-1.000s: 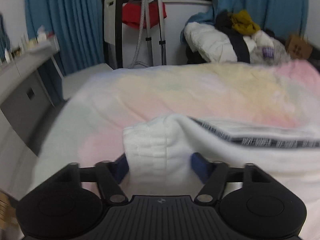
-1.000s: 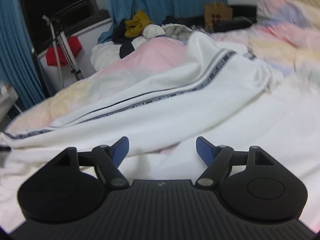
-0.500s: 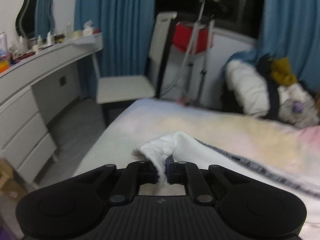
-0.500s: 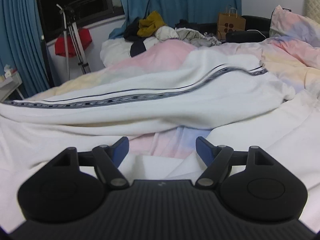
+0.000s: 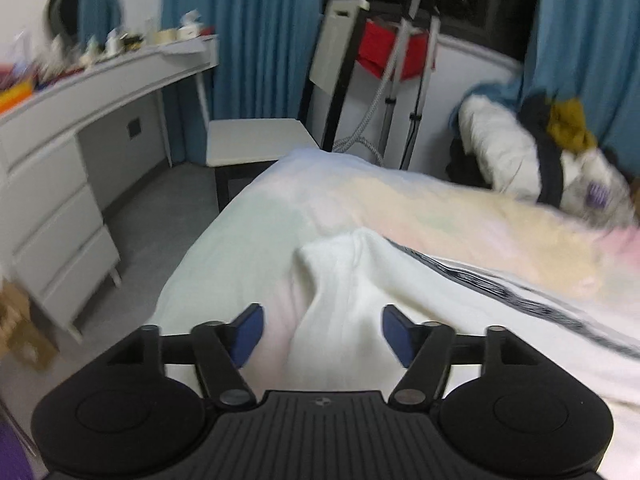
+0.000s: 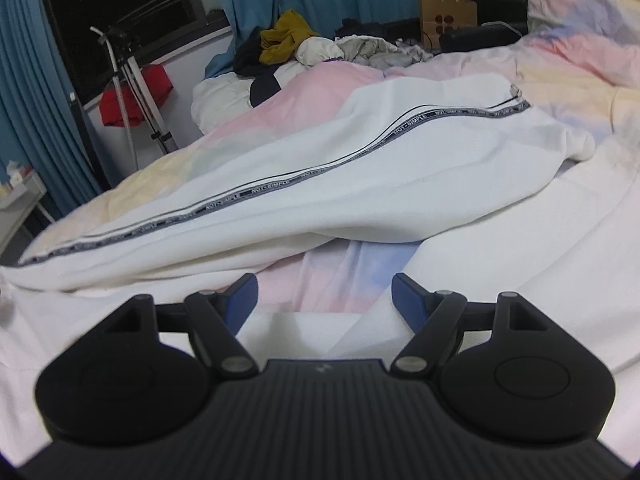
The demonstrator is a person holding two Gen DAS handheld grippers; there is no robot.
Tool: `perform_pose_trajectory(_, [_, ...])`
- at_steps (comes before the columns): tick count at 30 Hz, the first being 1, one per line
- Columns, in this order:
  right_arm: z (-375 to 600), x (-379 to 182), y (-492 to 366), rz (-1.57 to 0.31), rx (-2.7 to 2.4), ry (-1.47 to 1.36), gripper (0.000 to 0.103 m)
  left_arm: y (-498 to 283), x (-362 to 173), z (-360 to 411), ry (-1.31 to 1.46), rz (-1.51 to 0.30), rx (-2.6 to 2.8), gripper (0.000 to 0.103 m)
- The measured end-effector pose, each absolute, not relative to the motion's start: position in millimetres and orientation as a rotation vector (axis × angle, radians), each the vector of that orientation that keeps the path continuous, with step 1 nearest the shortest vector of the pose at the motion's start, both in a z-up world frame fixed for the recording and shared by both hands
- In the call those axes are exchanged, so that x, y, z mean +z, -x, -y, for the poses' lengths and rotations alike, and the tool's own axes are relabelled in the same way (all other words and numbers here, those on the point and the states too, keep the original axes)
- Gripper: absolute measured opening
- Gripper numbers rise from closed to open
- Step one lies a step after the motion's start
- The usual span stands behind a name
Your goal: Fold clothes
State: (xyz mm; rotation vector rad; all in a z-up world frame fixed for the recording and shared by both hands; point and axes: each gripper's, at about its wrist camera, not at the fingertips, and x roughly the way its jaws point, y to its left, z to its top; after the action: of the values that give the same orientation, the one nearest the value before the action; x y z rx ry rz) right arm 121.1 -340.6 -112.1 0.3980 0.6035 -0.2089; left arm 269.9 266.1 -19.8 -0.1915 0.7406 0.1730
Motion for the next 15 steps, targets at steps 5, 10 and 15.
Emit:
perform_pose_trajectory(5, [348, -97, -105, -0.553, -0.216, -0.424, 0.075, -160, -4, -276, 0.440, -0.788, 0.179, 0.079])
perform_pose_trajectory(10, [366, -73, -78, -0.474, -0.241, -0.464, 0.075, -50, -27, -289, 0.945, -0.775, 0.121, 0.085])
perform_pose_trajectory(15, [390, -54, -51, -0.423, -0.252, -0.557, 0.075, -14, -64, -284, 1.072, -0.806, 0.115, 0.086])
